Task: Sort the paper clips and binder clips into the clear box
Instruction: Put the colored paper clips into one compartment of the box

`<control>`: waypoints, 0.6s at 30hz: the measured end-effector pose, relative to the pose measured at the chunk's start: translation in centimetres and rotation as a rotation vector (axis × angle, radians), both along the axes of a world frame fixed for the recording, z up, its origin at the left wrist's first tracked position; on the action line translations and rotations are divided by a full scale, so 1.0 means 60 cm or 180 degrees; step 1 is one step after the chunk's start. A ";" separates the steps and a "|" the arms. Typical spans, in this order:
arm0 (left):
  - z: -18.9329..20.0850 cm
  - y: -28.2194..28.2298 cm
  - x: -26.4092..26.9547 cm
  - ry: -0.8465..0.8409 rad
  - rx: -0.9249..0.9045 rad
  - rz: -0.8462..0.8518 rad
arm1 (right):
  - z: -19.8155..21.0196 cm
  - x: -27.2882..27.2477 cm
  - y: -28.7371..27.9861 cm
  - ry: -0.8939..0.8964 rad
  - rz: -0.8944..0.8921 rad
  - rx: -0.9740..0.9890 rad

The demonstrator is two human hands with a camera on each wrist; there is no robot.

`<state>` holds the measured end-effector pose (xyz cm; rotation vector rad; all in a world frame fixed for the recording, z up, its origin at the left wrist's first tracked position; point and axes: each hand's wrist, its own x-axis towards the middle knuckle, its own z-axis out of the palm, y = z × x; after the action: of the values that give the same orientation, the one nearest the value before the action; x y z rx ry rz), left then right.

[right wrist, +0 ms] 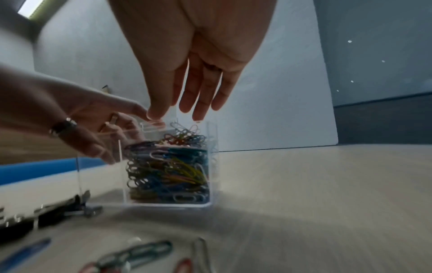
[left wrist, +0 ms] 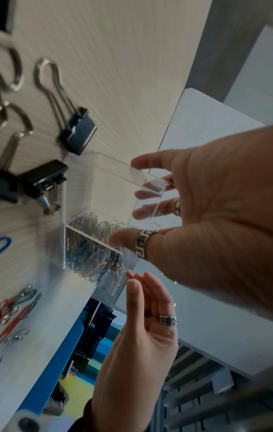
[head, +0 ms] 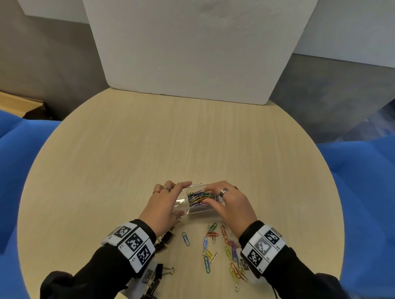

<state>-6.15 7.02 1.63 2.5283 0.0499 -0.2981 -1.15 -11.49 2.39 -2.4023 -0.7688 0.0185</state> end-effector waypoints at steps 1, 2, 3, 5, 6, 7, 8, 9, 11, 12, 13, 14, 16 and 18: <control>0.000 0.000 0.000 -0.0004 0.0007 -0.0011 | -0.004 0.000 -0.007 -0.0209 0.0033 -0.0104; 0.000 0.000 0.000 -0.0008 0.0010 -0.0020 | -0.009 0.000 -0.013 -0.0411 0.0099 -0.0307; 0.000 0.000 0.000 -0.0007 0.0008 -0.0025 | -0.016 0.000 -0.017 -0.0595 0.0208 -0.0557; 0.000 -0.001 0.000 -0.0004 -0.0008 -0.0016 | -0.030 -0.002 -0.021 -0.0879 0.0428 -0.0959; 0.000 -0.001 0.000 -0.0005 -0.0011 -0.0010 | -0.034 -0.004 -0.021 -0.0963 0.0471 -0.1035; 0.000 -0.001 0.000 -0.0006 -0.0008 -0.0009 | -0.034 -0.006 -0.019 -0.1027 0.0464 -0.1022; 0.000 -0.001 0.000 -0.0009 -0.0006 -0.0008 | -0.033 -0.008 -0.016 -0.1101 0.0418 -0.0956; 0.000 -0.002 0.000 -0.0012 -0.0013 -0.0008 | -0.032 -0.010 -0.011 -0.1189 0.0369 -0.0892; 0.000 -0.002 0.001 -0.0022 -0.0046 -0.0004 | -0.034 -0.014 -0.002 -0.1394 0.0387 -0.0945; -0.001 -0.002 0.001 -0.0027 -0.0051 -0.0002 | -0.036 -0.015 0.001 -0.1474 0.0447 -0.1064; 0.000 -0.002 0.001 -0.0033 -0.0048 -0.0001 | -0.038 -0.015 0.002 -0.1523 0.0498 -0.1179; 0.000 -0.001 0.001 -0.0035 -0.0043 0.0000 | -0.040 -0.015 0.000 -0.1542 0.0519 -0.1257; 0.000 -0.001 0.001 -0.0036 -0.0037 0.0002 | -0.041 -0.011 -0.010 -0.1536 0.0462 -0.1316; 0.000 -0.001 0.000 -0.0032 -0.0053 0.0001 | -0.037 -0.006 -0.025 -0.1476 0.0347 -0.1212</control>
<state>-6.15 6.96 1.61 2.5132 0.0436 -0.2847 -1.52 -12.97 0.18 -2.7599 -1.1964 -0.3939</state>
